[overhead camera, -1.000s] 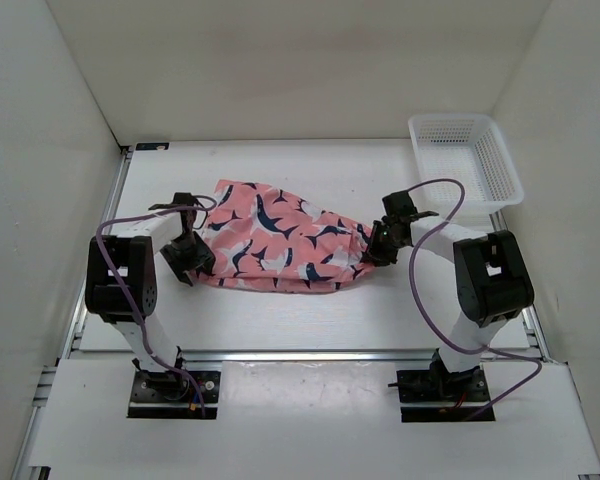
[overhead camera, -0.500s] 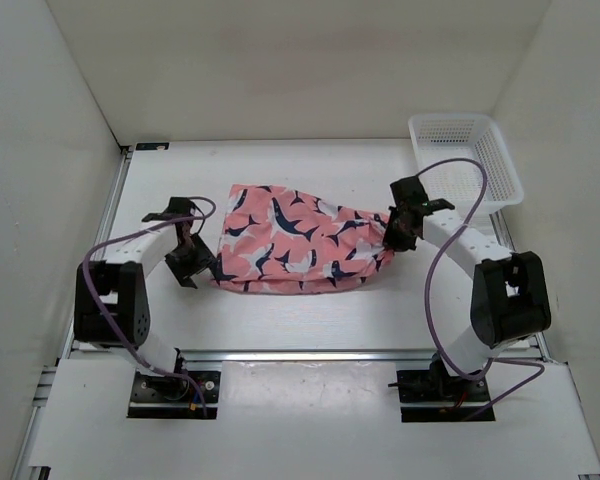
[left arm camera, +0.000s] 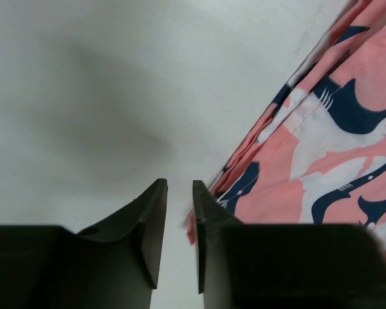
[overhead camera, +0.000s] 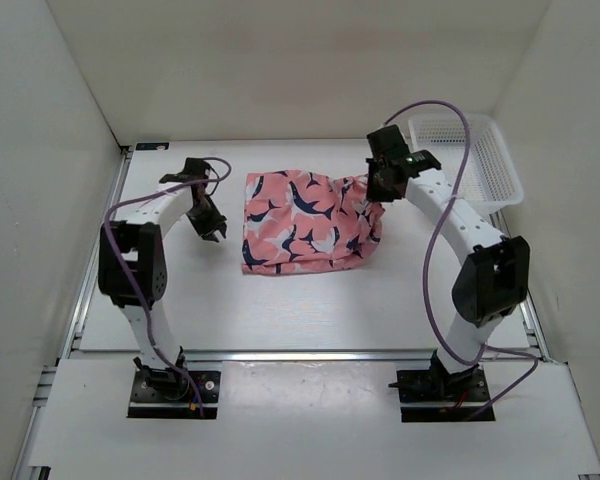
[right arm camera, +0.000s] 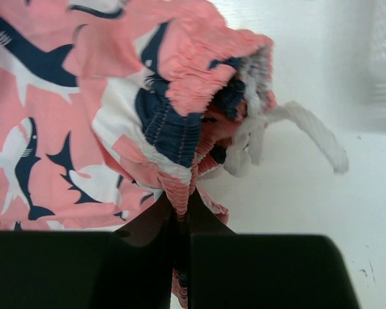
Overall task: Fold and stack the shorts
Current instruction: Fold the shorts
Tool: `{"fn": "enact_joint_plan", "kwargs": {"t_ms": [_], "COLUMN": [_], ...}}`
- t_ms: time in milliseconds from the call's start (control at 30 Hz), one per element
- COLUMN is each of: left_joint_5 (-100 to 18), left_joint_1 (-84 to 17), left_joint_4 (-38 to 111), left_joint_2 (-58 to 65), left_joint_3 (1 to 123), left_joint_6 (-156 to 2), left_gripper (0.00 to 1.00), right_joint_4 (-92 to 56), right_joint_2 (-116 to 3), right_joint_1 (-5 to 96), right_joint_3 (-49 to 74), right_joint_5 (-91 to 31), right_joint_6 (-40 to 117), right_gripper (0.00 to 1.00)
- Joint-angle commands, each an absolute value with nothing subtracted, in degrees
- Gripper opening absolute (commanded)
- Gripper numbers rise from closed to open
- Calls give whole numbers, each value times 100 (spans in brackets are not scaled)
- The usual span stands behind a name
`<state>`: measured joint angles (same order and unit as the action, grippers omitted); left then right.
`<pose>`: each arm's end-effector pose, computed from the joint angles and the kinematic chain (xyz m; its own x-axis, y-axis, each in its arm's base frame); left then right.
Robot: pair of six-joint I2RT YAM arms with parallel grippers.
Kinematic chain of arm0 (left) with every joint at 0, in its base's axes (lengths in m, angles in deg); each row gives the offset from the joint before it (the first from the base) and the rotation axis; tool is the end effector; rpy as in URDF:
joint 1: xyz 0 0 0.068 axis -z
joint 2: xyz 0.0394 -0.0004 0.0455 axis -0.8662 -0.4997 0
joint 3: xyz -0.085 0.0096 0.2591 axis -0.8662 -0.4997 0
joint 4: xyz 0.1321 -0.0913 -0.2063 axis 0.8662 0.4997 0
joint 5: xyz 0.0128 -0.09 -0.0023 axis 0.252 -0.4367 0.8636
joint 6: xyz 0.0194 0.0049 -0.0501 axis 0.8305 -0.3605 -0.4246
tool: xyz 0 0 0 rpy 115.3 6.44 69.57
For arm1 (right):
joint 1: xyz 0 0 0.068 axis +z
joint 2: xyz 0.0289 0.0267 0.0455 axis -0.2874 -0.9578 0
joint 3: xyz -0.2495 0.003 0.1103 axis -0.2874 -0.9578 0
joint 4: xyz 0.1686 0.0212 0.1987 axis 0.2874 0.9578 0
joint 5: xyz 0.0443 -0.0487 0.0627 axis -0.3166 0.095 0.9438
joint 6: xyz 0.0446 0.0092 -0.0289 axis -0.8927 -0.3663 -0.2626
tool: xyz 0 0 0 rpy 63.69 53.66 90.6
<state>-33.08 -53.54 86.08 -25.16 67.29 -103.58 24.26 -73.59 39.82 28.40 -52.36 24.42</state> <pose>0.3577 -0.0408 0.2085 -0.8228 -0.5285 -0.2091 -0.5006 0.8480 -0.1740 0.3513 0.1399 0.3213 -0.7406 0.0602 -0.6693 0.0408 0.9982 0.0447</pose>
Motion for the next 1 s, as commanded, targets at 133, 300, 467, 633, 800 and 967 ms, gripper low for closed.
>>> {"fn": "enact_joint_plan", "kwargs": {"t_ms": [133,300,467,633,800,967], "left_joint_5": [-3869,-3939,-4001,-4203,-4203,-4203], "left_joint_1": [-4965,-4965,-4965,-4965,-4965,-4965], "left_joint_4": [8503,8336,8230,8125,8125,8125], "left_joint_2": [-3446,-3763,-4133,-4265,-4265,-4141], "left_joint_3": [7665,7718,7779,7779,7727,7613], "left_joint_6": [-10206,-9917,-9775,-9723,-9723,-9723], "left_gripper": [11,11,11,11,11,11], "right_joint_4": [3101,3206,3259,3259,3013,2846], "right_joint_2": [-8338,-8892,-9367,-9851,-10360,-10966], "right_joint_1": [4667,4949,5317,5546,5740,5853], "right_joint_3": [4306,5070,5774,6345,6767,7471], "right_joint_5": [-5577,-5559,-5138,-4673,-4129,-3644], "right_joint_6": [2581,2581,2441,2230,2037,1825], "right_gripper": [0,0,0,0,0,0]}}
